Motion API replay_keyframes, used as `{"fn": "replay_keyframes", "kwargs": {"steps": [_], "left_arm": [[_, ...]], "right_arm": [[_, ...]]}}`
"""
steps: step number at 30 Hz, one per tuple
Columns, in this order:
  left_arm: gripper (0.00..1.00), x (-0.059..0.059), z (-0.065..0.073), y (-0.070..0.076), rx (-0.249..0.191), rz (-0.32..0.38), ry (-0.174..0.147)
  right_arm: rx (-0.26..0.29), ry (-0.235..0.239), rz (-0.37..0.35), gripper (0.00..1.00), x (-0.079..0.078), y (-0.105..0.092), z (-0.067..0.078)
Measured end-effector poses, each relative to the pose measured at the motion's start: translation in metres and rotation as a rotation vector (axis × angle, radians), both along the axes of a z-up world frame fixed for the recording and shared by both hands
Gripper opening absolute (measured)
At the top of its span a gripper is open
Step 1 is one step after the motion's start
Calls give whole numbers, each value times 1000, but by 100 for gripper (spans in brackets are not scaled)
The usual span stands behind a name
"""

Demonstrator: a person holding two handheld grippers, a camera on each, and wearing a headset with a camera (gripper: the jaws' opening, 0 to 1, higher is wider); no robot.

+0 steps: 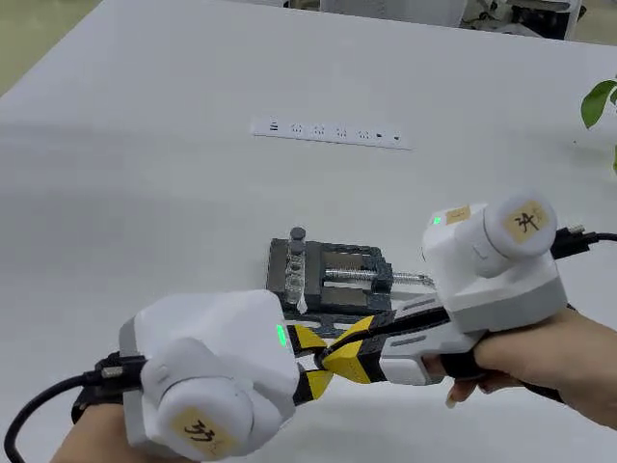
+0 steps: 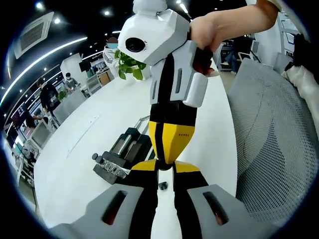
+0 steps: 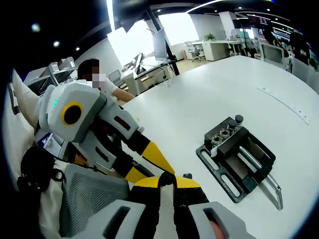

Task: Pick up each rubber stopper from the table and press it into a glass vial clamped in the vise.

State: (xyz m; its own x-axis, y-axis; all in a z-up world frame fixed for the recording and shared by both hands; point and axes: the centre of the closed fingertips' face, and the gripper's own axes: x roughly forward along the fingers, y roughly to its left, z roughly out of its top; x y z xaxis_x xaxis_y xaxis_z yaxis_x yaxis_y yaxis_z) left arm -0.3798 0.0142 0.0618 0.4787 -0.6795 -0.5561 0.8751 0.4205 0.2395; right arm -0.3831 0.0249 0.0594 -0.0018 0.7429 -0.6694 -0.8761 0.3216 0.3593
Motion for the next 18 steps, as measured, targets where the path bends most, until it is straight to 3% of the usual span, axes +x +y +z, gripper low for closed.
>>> {"fn": "replay_keyframes", "kwargs": {"steps": [12, 14, 18], "left_arm": [[7, 2, 4, 1, -2, -6, -32], [7, 3, 7, 1, -12, -7, -44], [7, 3, 17, 0, -40, -16, -91]], "right_arm": [[55, 46, -37, 9, 4, -1, 10], [75, 69, -53, 10, 5, -3, 13], [189, 190, -113, 11, 4, -2, 25]]}}
